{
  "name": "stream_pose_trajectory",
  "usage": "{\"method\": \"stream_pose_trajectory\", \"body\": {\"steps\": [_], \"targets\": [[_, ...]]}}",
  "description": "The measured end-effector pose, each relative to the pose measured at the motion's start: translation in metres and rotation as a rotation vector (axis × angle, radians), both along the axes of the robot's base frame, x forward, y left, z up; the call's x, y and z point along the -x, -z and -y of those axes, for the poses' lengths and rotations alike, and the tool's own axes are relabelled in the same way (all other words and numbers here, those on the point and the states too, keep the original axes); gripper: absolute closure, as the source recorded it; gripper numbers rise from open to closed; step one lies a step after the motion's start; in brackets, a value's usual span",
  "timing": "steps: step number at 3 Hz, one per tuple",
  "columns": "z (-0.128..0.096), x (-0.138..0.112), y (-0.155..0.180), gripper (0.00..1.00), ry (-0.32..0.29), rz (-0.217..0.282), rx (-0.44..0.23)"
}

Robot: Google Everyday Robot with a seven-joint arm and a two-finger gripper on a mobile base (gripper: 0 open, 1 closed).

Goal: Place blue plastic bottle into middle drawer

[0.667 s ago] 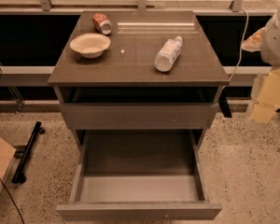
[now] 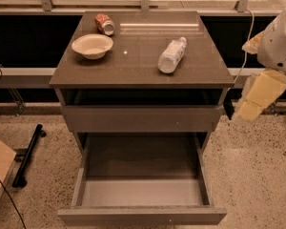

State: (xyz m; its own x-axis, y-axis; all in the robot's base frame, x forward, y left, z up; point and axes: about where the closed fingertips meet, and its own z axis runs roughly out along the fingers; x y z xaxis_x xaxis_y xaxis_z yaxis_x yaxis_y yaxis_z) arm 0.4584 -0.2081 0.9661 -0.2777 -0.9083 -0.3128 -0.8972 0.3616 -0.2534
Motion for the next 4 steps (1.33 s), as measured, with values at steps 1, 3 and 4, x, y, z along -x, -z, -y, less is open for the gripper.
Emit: {"method": "stream_pose_trajectory", "body": {"steps": [1,3,4], "targets": [[-0.005,-0.027,0.009,0.00,0.050,0.051,-0.102],[-0.006,-0.080,0.029,0.00,0.089,0.111,-0.237],[-0.006,-0.080,0.029,0.00,0.089,0.111,-0.238]]}}
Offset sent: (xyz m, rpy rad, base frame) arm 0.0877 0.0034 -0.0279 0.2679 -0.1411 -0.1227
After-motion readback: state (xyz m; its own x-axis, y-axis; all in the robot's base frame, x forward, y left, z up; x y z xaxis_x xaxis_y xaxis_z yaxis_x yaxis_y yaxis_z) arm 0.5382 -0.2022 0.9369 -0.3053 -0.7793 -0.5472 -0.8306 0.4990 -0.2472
